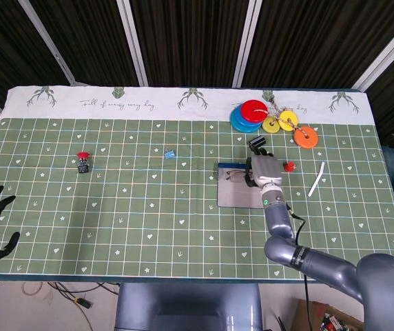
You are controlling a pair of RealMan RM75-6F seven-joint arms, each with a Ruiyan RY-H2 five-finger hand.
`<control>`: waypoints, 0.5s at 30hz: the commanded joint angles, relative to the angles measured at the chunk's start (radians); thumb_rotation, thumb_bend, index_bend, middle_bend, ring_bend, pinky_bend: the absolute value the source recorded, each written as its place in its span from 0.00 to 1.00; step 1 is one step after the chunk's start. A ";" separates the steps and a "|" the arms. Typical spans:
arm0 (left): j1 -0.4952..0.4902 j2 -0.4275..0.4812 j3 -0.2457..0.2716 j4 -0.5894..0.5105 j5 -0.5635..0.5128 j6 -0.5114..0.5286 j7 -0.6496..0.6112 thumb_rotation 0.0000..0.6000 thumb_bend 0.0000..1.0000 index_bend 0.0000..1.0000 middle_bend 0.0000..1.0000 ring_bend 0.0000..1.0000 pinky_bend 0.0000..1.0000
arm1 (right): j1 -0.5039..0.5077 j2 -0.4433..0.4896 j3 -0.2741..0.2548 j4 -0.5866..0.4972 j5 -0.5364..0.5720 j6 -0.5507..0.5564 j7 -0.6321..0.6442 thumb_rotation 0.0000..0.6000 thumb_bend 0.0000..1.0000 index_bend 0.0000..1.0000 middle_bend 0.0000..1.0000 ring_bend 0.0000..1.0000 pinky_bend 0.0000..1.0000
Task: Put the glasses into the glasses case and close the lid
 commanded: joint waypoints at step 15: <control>0.000 0.000 0.000 0.000 0.000 0.000 0.001 1.00 0.34 0.14 0.00 0.00 0.00 | 0.014 -0.029 0.002 0.037 -0.003 -0.023 -0.002 1.00 0.60 0.68 0.16 0.12 0.21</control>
